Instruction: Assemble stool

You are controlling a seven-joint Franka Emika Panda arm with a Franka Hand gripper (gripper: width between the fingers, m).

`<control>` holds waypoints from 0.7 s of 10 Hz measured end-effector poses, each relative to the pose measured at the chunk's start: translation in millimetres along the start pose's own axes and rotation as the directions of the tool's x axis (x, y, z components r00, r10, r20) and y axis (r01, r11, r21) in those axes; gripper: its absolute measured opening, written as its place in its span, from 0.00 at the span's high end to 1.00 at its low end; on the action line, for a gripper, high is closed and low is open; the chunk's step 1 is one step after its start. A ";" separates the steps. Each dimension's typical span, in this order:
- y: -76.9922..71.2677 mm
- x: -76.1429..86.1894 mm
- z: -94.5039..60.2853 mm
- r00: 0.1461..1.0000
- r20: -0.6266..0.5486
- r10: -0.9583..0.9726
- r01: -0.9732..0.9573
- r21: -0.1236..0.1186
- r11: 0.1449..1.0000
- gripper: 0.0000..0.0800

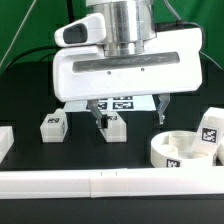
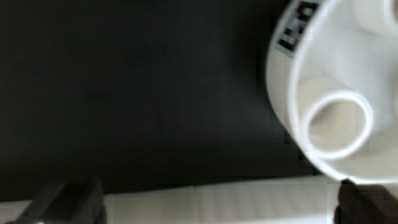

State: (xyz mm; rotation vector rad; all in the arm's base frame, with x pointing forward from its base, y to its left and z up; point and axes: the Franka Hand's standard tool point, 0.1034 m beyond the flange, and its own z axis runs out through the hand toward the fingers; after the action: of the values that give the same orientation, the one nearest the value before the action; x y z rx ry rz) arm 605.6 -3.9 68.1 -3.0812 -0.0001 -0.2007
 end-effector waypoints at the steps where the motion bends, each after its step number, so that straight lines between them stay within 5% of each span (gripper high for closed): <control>1: 0.1 -0.6 0.2 1.000 0.006 0.008 -0.008 0.002 1.000 0.19; 4: -0.3 -7.9 3.3 0.998 0.060 0.004 -0.005 0.011 1.000 0.19; 5: 4.9 -25.7 10.1 0.977 0.212 -0.011 0.010 0.007 1.000 0.19; 6: 11.6 -33.8 10.3 0.934 0.357 -0.018 0.034 -0.040 0.999 0.19; 7: 11.7 -36.7 11.9 0.917 0.399 -0.015 0.039 -0.052 0.998 0.19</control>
Offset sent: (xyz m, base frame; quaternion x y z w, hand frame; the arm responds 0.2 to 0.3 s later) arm 0.0000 0.0000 0.0000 0.0000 0.0000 0.0000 1.0000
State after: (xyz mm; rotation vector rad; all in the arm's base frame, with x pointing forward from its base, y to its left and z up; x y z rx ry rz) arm 570.8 -14.8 50.9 -3.1184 -0.0549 0.4373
